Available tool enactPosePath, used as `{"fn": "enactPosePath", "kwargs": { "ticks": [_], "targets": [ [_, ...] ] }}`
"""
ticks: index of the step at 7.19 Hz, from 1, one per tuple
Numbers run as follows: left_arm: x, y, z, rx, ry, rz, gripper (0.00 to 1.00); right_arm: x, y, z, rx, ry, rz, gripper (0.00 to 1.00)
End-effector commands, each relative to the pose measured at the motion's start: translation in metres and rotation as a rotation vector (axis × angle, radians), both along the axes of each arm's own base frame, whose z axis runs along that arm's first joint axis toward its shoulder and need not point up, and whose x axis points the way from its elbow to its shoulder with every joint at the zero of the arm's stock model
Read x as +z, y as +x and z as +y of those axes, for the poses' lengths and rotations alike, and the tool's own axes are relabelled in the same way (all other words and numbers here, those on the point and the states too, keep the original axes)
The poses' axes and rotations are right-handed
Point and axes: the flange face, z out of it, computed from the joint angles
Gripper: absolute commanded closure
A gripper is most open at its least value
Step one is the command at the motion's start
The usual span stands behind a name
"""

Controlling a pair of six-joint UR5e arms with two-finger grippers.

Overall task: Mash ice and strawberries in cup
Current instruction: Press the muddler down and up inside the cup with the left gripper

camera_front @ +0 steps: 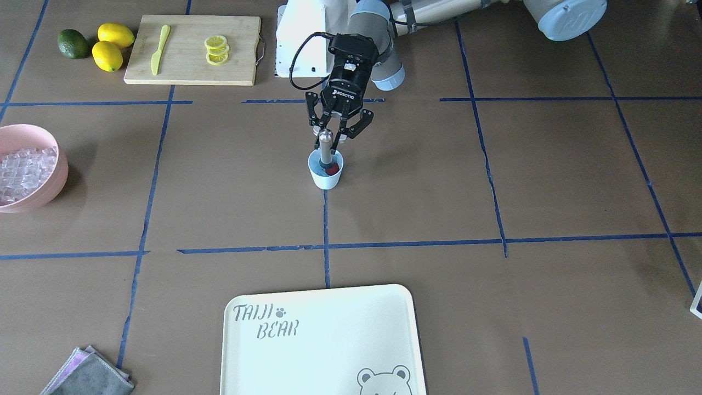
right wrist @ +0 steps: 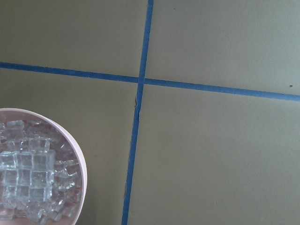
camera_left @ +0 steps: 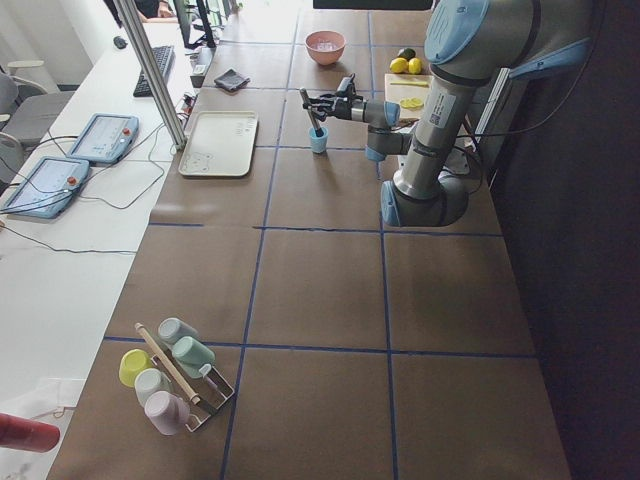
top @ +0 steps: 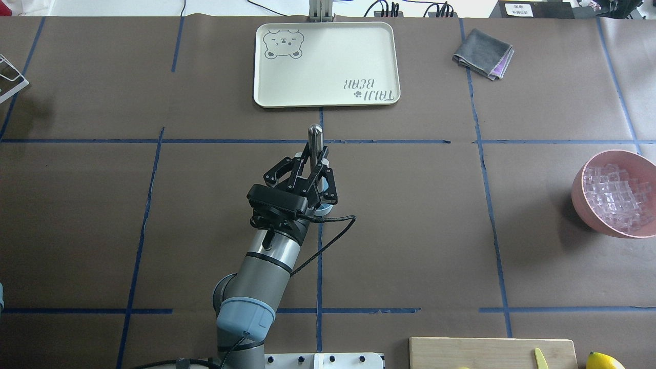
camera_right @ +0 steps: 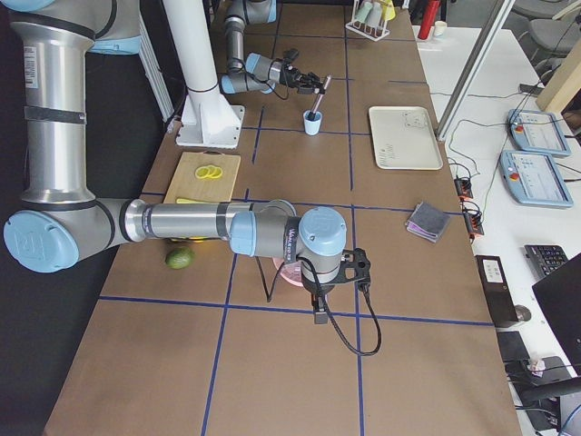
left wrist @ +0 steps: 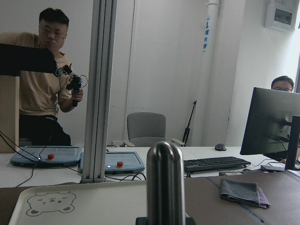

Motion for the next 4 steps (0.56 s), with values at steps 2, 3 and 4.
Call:
{"fn": "enactPosePath", "kwargs": {
  "ticks": [2, 3, 4],
  "targets": [
    [0.0073, 0.0051, -0.0014, -0.007, -0.009, -0.012, 1.00, 0.0000, 0.0005, 0.0000, 0.000, 0.000, 0.007, 0.01],
    [0.0079, 0.0056, -0.0015, -0.008, -0.009, -0.013, 1.00, 0.0007, 0.0005, 0.0001, 0.000, -0.001, 0.007, 0.01],
    [0.0054, 0.0054, -0.0014, -0.005, -0.012, 0.003, 1.00, 0.0007, 0.0005, 0.0001, 0.000, -0.001, 0.007, 0.01]
  ]
}}
